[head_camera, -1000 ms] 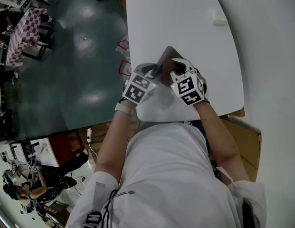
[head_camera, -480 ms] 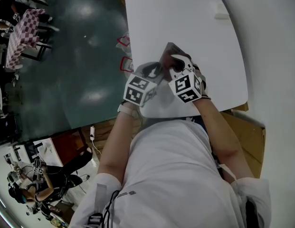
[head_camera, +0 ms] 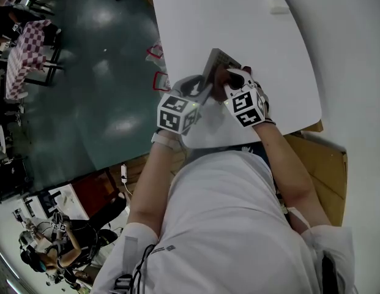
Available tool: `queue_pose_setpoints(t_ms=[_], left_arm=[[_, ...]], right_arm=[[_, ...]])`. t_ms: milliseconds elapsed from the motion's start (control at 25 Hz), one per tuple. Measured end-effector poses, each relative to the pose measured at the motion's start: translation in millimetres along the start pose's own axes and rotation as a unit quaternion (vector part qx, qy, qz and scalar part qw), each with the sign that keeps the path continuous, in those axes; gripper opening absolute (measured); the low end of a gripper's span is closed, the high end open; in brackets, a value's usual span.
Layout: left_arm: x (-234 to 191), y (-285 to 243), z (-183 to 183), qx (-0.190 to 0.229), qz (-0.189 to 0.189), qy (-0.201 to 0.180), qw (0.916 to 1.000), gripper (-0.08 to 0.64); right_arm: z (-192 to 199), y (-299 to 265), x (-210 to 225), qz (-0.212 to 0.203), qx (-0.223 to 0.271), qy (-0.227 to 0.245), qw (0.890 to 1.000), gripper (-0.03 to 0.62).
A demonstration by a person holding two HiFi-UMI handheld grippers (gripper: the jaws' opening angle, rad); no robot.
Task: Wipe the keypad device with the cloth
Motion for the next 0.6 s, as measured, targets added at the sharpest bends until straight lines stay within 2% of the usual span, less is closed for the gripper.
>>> queue_pose_setpoints(t_ms=[360, 600], left_arm=[[-3.7, -1.6, 3.7, 0.002, 0.011, 0.018, 0.9998, 0.161], [-1.8, -1.3, 3.1, 0.004, 0.009, 0.010, 0.9999, 0.161]], right_arm=[[28.1, 9.3, 4.4, 0.021, -0.032, -0.030, 0.999, 0.038], [40.8, 16.0, 5.9, 0.034, -0.047, -0.046, 0.997, 0.038]])
Point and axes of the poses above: the fingertips, and each gripper's own axes: y backward along the fingers, x to its right, z out of its underside, the point moved 10 cm from there along y, backward along the fingers, and after that the axes turned 12 degrees about x, right-handed, at the moved point
